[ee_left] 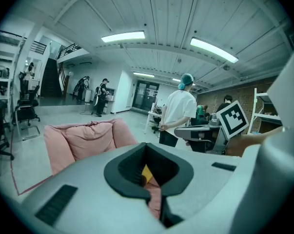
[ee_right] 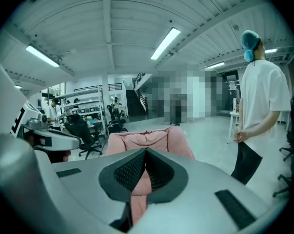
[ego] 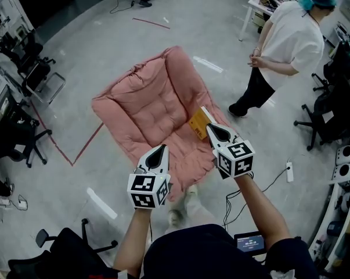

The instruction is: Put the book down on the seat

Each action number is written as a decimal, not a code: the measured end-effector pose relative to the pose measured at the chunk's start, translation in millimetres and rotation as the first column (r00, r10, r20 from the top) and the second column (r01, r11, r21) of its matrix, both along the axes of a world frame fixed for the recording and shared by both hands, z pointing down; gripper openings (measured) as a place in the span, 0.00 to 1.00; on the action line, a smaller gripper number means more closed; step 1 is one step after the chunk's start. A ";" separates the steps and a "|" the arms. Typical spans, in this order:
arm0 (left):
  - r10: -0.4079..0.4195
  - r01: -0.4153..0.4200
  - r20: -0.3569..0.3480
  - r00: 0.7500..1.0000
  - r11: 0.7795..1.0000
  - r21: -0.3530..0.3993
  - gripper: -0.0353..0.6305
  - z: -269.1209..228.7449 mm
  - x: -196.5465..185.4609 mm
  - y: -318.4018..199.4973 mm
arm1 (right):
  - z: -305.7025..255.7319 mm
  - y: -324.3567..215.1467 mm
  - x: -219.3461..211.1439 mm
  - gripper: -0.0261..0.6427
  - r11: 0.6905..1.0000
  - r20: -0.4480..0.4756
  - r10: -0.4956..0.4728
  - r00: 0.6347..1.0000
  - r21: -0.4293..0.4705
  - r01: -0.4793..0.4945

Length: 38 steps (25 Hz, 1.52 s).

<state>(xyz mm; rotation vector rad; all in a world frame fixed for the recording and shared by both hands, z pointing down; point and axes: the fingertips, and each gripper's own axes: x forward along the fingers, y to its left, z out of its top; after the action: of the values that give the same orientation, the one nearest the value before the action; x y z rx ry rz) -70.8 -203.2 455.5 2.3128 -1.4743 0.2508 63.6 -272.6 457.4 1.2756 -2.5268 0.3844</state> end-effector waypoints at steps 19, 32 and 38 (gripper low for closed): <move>0.048 -0.047 -0.003 0.999 0.988 0.146 0.05 -59.4 -20.8 65.5 | -78.6 93.2 -39.8 0.07 0.988 0.082 0.010 0.997 0.154 -0.023; 0.086 -0.077 -0.035 0.996 0.975 0.208 0.05 -80.1 -23.3 112.1 | -105.9 153.1 -61.3 0.07 0.973 0.120 0.009 0.993 0.226 -0.036; 0.108 -0.095 -0.037 0.994 0.964 0.248 0.05 -95.4 -21.5 125.5 | -122.0 169.0 -67.4 0.07 0.964 0.131 0.012 0.991 0.263 -0.046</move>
<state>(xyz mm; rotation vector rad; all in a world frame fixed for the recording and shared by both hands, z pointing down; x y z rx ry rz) -92.3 -77.7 360.1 2.5745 -1.4345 0.0373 -3.8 -103.5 335.4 1.4256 -2.7436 0.1390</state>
